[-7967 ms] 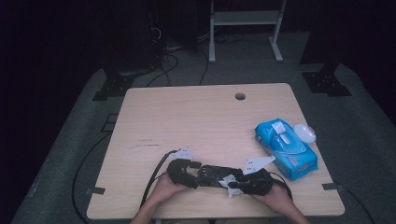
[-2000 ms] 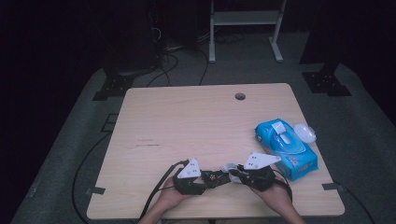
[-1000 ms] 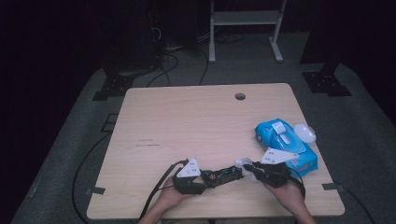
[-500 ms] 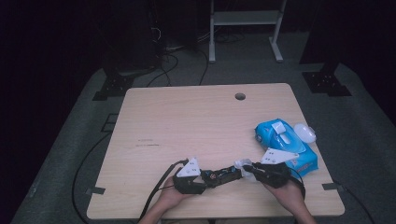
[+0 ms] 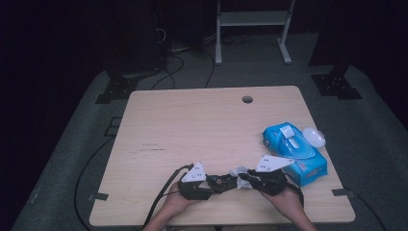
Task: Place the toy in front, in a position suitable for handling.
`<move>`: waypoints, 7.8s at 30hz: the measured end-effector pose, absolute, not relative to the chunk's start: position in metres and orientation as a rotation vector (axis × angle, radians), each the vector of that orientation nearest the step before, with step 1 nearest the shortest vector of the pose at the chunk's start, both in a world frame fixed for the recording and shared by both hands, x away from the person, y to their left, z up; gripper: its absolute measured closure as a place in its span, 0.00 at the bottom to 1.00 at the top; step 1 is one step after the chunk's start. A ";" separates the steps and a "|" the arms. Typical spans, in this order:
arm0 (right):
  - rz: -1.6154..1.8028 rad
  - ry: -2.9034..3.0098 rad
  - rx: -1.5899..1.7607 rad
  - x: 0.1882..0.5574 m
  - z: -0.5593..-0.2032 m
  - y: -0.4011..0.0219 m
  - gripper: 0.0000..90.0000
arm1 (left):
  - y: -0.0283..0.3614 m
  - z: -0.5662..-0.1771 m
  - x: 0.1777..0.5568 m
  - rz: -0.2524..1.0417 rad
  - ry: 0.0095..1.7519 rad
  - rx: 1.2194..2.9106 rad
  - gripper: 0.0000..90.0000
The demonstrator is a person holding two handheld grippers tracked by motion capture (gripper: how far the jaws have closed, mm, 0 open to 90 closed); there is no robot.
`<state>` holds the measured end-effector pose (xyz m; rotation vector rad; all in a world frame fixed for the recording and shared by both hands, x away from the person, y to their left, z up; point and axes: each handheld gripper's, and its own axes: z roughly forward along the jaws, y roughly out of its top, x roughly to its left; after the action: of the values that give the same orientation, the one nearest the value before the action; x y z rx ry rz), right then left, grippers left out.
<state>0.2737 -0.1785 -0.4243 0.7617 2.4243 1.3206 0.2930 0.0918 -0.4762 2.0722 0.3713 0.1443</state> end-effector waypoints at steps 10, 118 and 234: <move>1.274 2.366 0.920 0.284 -0.425 -0.212 0.95 | 0.091 -0.476 0.293 0.154 0.368 2.081 0.64; 1.204 2.353 0.927 0.280 -0.421 -0.212 0.94 | 0.091 -0.477 0.293 0.164 0.357 2.078 0.64; 1.490 2.368 0.925 0.273 -0.417 -0.180 0.95 | 0.105 -0.432 0.283 0.234 0.347 1.878 0.64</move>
<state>0.2731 -0.1801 -0.4167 0.9251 2.3675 1.4905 0.2834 0.1049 -0.4317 1.8780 0.3474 0.2345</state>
